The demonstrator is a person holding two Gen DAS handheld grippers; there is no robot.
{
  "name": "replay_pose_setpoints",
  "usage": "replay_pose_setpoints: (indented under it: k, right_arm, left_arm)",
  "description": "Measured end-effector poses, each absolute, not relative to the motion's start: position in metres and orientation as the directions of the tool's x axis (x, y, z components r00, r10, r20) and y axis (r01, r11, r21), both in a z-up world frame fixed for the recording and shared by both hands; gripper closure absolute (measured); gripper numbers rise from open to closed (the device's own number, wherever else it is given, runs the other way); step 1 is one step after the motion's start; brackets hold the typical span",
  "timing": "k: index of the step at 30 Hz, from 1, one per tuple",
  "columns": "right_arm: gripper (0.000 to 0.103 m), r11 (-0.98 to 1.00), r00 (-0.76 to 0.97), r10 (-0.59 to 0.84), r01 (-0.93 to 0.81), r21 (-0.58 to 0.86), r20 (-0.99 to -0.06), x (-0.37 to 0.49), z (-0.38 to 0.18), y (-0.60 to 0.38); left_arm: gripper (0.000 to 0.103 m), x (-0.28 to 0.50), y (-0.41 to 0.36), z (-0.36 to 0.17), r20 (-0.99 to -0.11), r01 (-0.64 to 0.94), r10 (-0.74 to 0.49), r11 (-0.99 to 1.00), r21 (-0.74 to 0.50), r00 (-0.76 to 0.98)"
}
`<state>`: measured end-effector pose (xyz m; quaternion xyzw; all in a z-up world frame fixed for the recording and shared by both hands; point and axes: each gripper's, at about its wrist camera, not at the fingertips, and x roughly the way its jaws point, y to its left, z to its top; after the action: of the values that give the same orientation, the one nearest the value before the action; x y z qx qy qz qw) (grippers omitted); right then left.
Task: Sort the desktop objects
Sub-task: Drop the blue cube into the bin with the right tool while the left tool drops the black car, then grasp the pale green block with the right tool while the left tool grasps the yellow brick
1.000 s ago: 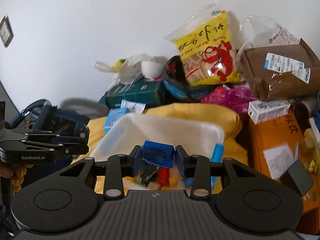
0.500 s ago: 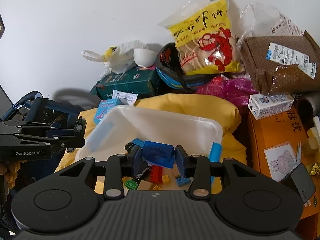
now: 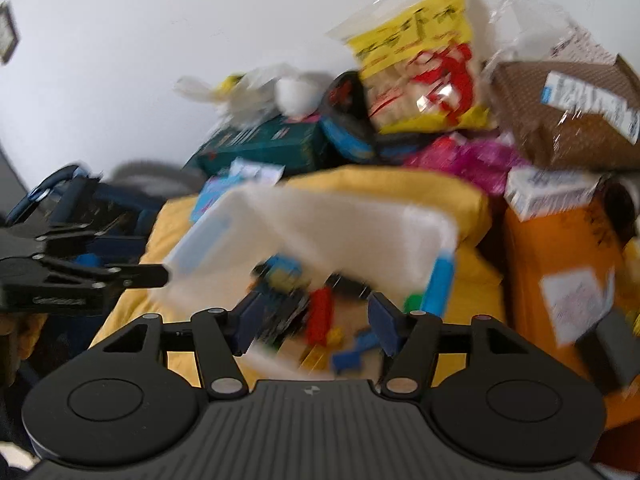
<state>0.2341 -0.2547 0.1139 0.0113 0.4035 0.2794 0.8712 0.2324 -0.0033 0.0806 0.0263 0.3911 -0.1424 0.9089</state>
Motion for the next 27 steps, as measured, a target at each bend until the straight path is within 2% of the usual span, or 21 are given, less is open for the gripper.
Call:
replay_pose_setpoints:
  k: [5,9,13,17,18,19,21,22,23,25,27]
  right_arm:
    - [0.041,0.805,0.42,0.494,-0.552,0.218,-0.761,0.18,0.055,-0.229]
    - [0.041,0.825,0.363,0.439,-0.524,0.21,-0.822,0.164,-0.001,-0.203]
    - [0.042,0.861,0.381,0.413,-0.46,0.217,-0.827,0.167,-0.023,-0.188]
    - [0.051,0.873,0.373,0.415,-0.421,0.248,-0.83,0.171,-0.033,-0.185]
    - [0.056,0.873,0.366,0.425,-0.407,0.268,-0.828,0.173,-0.033,-0.186]
    - [0.066,0.872,0.364,0.435,-0.399,0.284,-0.824,0.174,-0.031,-0.187]
    - [0.066,0.87,0.366,0.439,-0.402,0.287,-0.82,0.175,-0.027,-0.19]
    - [0.066,0.866,0.367,0.446,-0.408,0.289,-0.817,0.174,-0.026,-0.193]
    - [0.066,0.865,0.367,0.446,-0.413,0.286,-0.817,0.173,-0.025,-0.195]
    - [0.066,0.865,0.37,0.446,-0.413,0.285,-0.815,0.171,-0.024,-0.2]
    - [0.066,0.864,0.388,0.453,-0.413,0.289,-0.803,0.169,-0.019,-0.207]
  left_arm:
    - [0.043,0.189,-0.004,0.026,-0.749,0.292,-0.258,0.952,-0.091,0.61]
    - [0.043,0.185,-0.012,-0.026,-0.8,0.316,-0.214,0.948,-0.032,0.561]
    - [0.043,0.195,-0.018,-0.052,-0.801,0.314,-0.203,0.949,-0.02,0.563]
    - [0.043,0.206,-0.028,-0.065,-0.799,0.348,-0.212,0.938,-0.003,0.563]
    - [0.043,0.208,-0.027,-0.07,-0.803,0.346,-0.208,0.938,-0.003,0.559]
    - [0.043,0.21,-0.026,-0.073,-0.808,0.34,-0.2,0.941,0.0,0.555]
    - [0.044,0.212,-0.021,-0.08,-0.817,0.326,-0.2,0.945,-0.015,0.542]
    - [0.048,0.212,-0.018,-0.079,-0.812,0.321,-0.21,0.947,-0.029,0.545]
    - [0.058,0.212,-0.017,-0.079,-0.808,0.322,-0.217,0.946,-0.035,0.548]
    - [0.068,0.211,-0.014,-0.076,-0.803,0.334,-0.237,0.941,-0.05,0.546]
    - [0.069,0.209,-0.012,-0.072,-0.796,0.335,-0.251,0.94,-0.064,0.551]
